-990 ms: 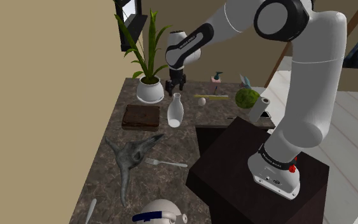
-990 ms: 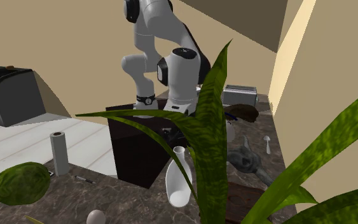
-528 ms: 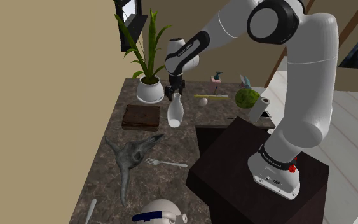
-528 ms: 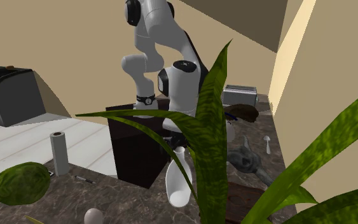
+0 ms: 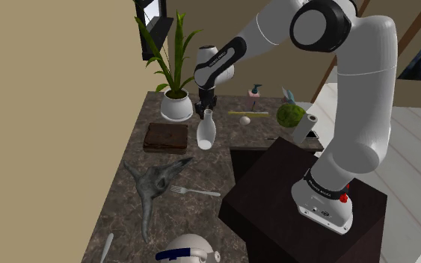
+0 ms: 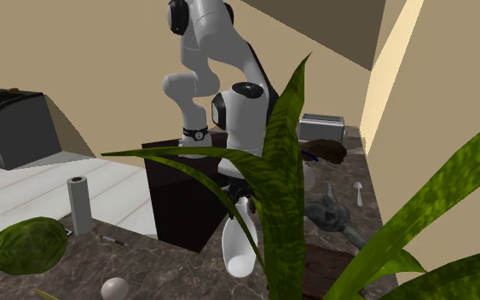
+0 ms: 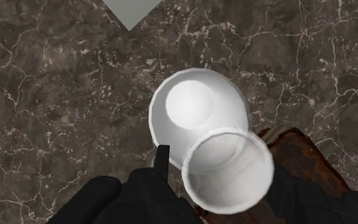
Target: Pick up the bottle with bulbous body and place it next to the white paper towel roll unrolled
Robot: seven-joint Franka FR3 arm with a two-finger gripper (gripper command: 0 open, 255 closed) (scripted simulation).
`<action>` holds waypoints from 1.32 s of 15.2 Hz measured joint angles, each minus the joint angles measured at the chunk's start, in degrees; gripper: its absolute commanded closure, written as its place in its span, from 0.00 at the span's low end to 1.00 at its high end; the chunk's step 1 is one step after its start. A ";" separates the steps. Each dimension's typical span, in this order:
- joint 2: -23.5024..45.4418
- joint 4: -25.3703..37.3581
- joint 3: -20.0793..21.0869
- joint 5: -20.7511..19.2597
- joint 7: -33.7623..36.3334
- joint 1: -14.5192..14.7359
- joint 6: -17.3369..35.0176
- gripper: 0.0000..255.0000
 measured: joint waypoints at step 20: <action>-5.28 0.62 -0.18 -0.32 0.20 0.13 -5.90 1.00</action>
